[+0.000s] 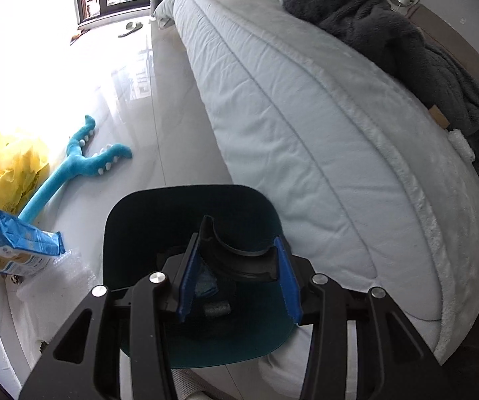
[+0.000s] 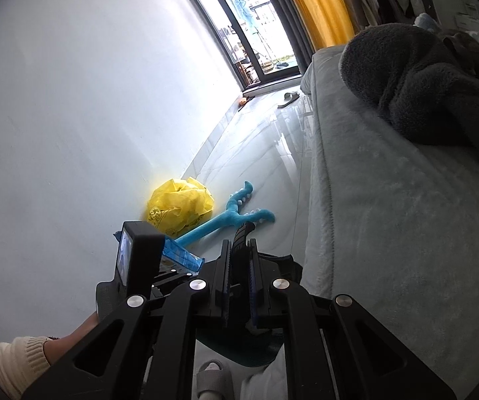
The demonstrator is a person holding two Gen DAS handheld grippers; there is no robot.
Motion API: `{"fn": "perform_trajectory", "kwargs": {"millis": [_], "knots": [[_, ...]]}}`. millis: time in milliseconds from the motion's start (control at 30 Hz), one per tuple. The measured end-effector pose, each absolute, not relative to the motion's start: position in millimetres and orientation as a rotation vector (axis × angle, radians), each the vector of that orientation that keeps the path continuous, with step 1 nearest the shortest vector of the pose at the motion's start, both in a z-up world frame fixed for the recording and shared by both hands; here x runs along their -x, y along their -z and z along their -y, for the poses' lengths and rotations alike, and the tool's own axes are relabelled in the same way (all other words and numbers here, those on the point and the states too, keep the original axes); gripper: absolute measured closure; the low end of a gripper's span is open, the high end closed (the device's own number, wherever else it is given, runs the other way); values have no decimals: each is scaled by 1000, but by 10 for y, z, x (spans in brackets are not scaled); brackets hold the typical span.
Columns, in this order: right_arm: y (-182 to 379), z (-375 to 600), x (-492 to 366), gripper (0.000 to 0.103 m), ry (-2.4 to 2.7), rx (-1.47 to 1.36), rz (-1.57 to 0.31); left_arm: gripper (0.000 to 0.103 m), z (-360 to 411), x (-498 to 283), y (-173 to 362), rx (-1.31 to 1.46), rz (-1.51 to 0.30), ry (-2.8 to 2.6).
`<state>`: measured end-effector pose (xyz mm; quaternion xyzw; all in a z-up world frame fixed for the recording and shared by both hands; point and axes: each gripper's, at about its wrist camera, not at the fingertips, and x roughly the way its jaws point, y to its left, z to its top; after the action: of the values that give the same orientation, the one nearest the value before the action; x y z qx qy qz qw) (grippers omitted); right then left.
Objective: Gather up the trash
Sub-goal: 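Carry both black pieces over the bin and open both tools to drop them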
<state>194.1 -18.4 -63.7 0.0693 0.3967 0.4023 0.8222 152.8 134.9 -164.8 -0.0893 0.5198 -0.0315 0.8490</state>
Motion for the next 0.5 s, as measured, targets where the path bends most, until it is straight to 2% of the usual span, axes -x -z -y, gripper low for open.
{"fn": "perform_trajectory", "kwargs": {"millis": [300,333,400,500], "knots": [[765,-325,-1893,94,-895,-77,-880,52,-1690,-1418,1883,231,-1207,38],[781,-371,-1893,94,-896,-74,-886,50,-1725,-1400,1897,233,-1219,32],[816,-464,-1895,94,-897,-65,-898,37,-1803,-1373,1931,241,-1239,26],[889,-578,-1907,94,-897,-51,-917,28,-1917,-1331,1946,243,-1252,9]]}}
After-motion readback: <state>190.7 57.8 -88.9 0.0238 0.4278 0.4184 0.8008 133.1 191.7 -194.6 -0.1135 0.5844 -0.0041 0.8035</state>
